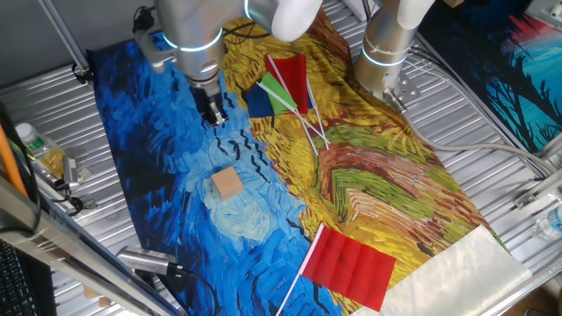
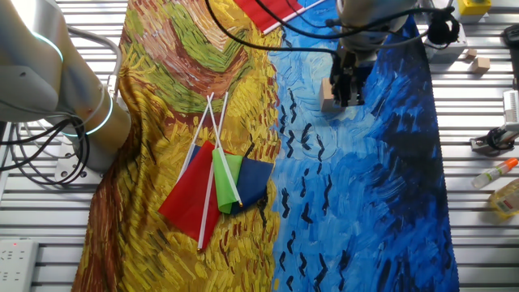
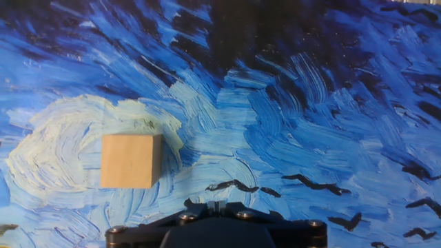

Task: Approach and touch the side of the small block

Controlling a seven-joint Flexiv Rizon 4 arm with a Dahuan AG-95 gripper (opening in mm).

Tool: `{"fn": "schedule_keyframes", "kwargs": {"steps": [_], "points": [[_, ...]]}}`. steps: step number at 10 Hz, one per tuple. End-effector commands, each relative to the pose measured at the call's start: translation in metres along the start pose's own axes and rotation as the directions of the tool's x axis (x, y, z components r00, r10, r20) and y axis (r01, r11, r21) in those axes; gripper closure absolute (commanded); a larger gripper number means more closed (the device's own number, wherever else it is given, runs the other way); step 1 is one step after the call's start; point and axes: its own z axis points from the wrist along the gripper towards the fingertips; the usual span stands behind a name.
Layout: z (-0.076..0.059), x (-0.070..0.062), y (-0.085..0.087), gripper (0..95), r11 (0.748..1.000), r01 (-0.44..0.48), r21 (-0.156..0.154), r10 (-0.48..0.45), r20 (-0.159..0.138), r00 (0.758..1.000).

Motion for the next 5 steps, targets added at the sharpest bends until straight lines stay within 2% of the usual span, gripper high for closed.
{"fn": "schedule_keyframes", "kwargs": {"steps": [1, 2, 5], "points": [[-0.002, -0.014, 0.003, 95.0, 1.0, -0.006, -0.004, 0.006, -0.014, 1.0], [-0.002, -0.021, 0.007, 95.0, 1.0, -0.013, -0.004, 0.013, -0.02, 1.0], [0.007, -0.028, 0.02, 95.0, 1.0, -0.015, -0.001, 0.015, -0.024, 1.0]]}}
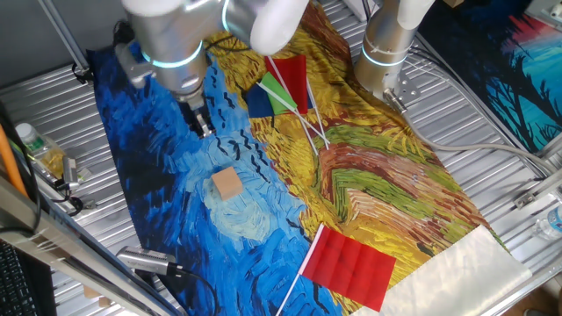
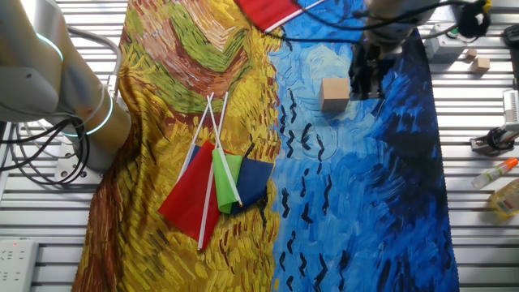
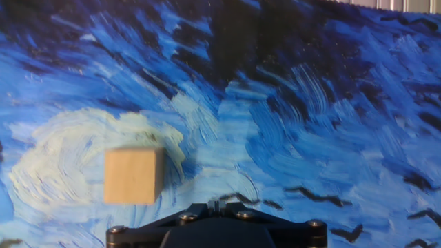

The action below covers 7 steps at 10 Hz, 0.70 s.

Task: Approach and touch the side of the small block

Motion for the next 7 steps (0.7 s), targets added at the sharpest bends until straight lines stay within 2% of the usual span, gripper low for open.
{"fn": "schedule_keyframes", "kwargs": {"steps": [1, 7], "points": [[0.006, 0.001, 0.002, 95.0, 1.0, 0.001, 0.002, -0.001, 0.004, 1.0], [0.037, -0.008, 0.01, 95.0, 1.0, -0.017, -0.003, 0.017, 0.014, 1.0]]}}
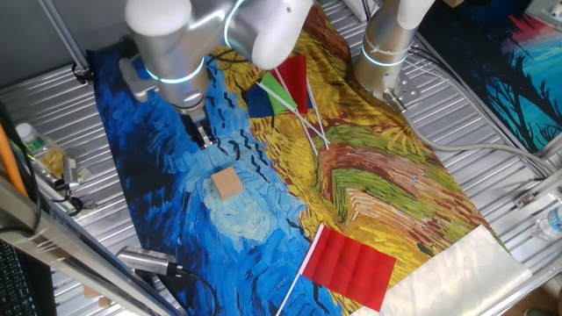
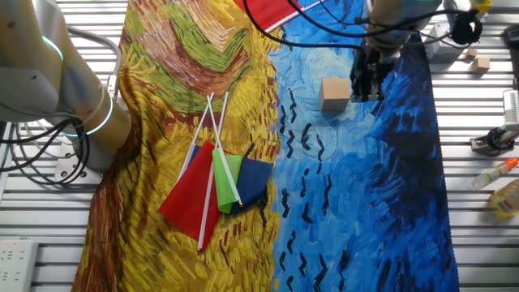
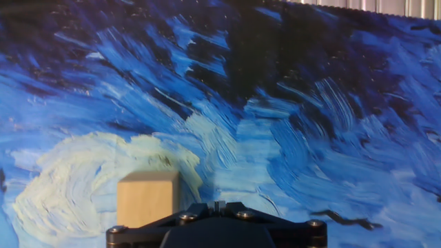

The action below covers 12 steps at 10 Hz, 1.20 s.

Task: Approach and touch the side of the small block

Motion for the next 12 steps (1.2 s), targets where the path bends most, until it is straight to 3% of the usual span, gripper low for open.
{"fn": "schedule_keyframes", "kwargs": {"steps": [1, 12], "points": [[0.008, -0.001, 0.002, 95.0, 1.0, 0.0, 0.0, 0.0, 0.006, 1.0], [0.061, -0.002, 0.014, 95.0, 1.0, -0.017, -0.026, 0.018, 0.04, 0.999]]}}
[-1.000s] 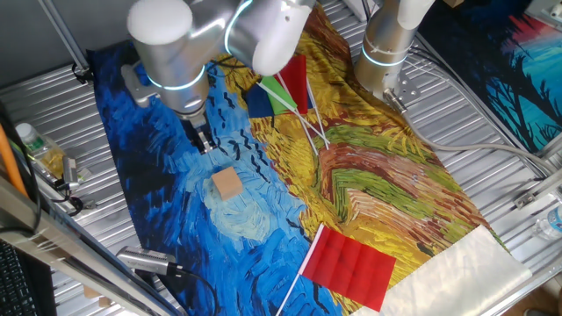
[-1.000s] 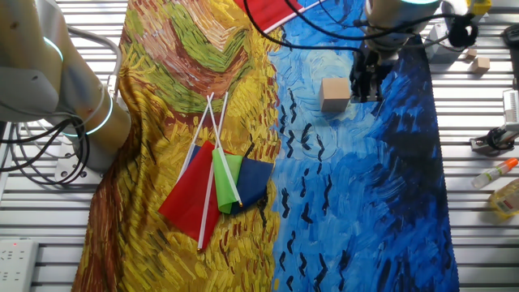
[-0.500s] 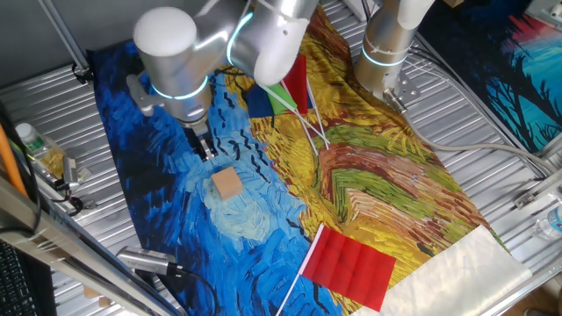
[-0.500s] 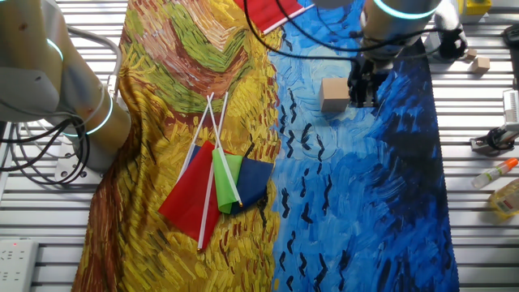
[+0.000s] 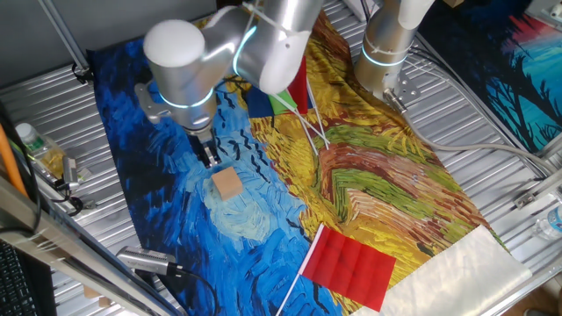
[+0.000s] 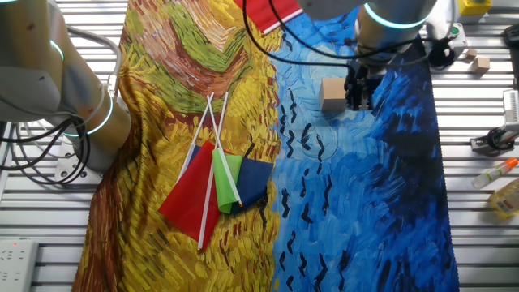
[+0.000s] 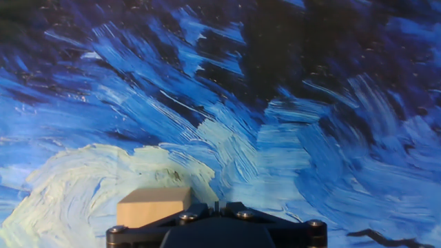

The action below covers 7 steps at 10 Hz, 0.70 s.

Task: Approach and touch the side of the small block

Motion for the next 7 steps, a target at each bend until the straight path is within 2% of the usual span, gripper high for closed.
{"fn": "schedule_keyframes", "kwargs": {"steps": [1, 7], "points": [[0.002, 0.001, 0.0, 95.0, 1.0, -0.004, -0.003, 0.004, 0.002, 1.0], [0.006, 0.001, 0.01, 95.0, 1.0, -0.02, -0.005, 0.02, 0.007, 1.0]]}}
